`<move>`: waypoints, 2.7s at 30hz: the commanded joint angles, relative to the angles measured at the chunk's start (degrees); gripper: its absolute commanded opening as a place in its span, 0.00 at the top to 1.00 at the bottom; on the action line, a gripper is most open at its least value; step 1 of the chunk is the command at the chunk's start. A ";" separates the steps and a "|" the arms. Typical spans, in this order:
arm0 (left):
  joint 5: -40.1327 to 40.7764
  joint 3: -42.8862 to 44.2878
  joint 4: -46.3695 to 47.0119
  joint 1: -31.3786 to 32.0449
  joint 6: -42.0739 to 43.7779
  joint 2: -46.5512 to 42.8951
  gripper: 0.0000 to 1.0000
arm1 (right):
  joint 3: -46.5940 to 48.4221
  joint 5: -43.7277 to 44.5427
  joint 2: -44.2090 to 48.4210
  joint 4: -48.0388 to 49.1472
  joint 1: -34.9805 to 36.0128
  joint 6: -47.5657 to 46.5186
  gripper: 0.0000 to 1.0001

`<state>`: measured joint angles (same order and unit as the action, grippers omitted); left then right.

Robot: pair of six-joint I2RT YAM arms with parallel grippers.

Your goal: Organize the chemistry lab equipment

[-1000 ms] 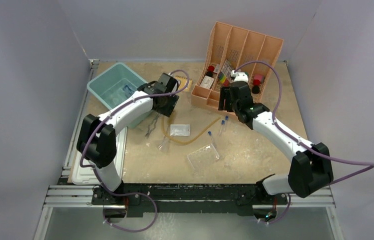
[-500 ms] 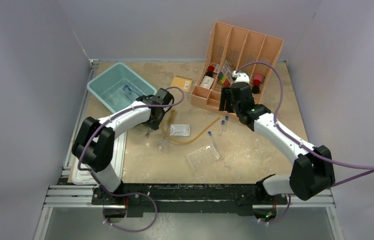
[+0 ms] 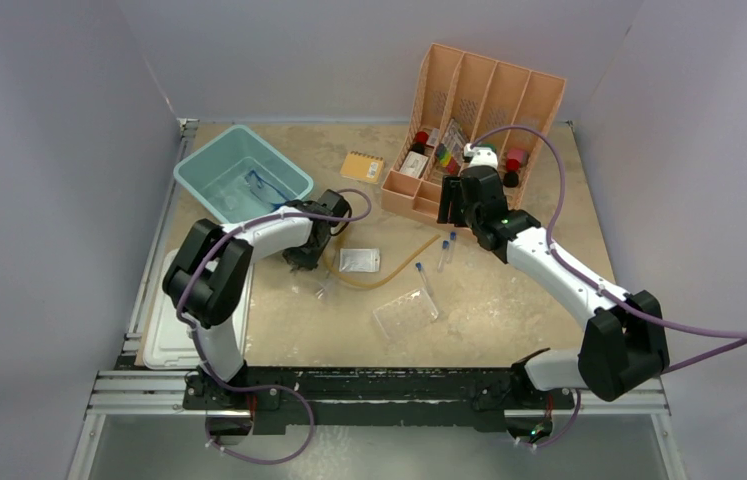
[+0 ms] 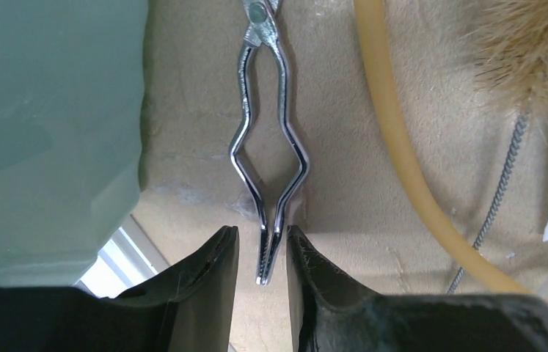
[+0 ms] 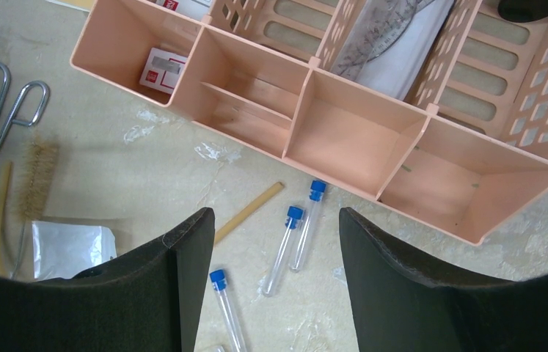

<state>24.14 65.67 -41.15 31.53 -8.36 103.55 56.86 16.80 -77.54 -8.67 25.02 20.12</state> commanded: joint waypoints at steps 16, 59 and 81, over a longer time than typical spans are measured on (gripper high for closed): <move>-4.90 0.66 -2.10 -0.06 -1.23 2.51 1.00 | 0.02 0.93 2.64 2.06 -0.14 0.56 0.36; -5.32 8.43 16.87 2.31 -25.78 -7.14 0.57 | 11.99 -25.09 -17.07 6.46 0.40 10.35 0.40; 6.22 23.49 13.61 0.91 -35.91 14.96 0.52 | 6.21 -4.95 -10.97 -0.37 2.01 16.24 0.46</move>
<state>30.59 86.28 -28.62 33.10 -42.63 116.95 62.94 8.08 -90.04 -8.03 27.24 36.23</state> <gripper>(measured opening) 0.506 0.551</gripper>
